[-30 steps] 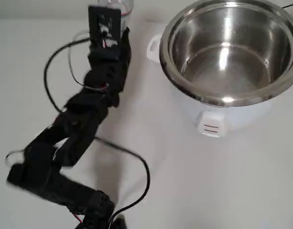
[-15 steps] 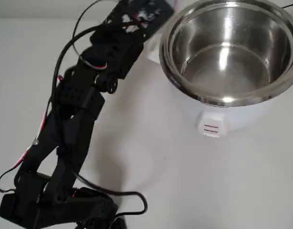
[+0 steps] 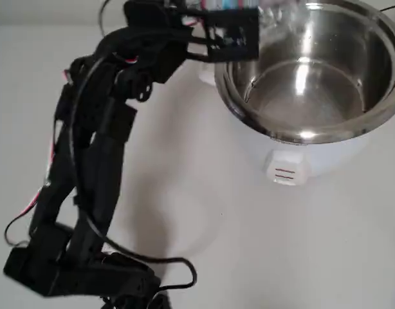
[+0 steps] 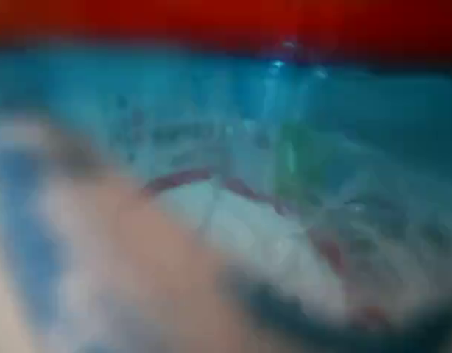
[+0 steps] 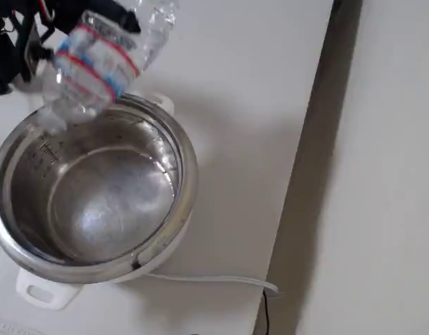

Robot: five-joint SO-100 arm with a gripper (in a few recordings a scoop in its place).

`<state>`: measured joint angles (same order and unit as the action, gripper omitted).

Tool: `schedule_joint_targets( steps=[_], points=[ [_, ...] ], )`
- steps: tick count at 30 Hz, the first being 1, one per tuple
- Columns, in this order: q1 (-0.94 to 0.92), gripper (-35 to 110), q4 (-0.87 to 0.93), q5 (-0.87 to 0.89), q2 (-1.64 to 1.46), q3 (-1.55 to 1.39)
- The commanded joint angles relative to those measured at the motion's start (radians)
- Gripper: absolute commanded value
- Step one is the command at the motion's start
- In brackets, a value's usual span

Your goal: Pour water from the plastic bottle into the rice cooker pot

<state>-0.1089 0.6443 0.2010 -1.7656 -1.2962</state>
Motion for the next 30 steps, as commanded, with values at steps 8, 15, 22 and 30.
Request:
schedule_joint_targets(
  steps=[8,15,22,30],
  points=[
    [-0.055,11,0.120,0.238,0.120,0.402],
    [-0.060,11,0.150,0.299,0.186,0.509],
    [-0.075,11,0.149,0.325,0.213,0.511],
    [-0.098,10,0.158,0.374,0.219,0.511]
  ],
)
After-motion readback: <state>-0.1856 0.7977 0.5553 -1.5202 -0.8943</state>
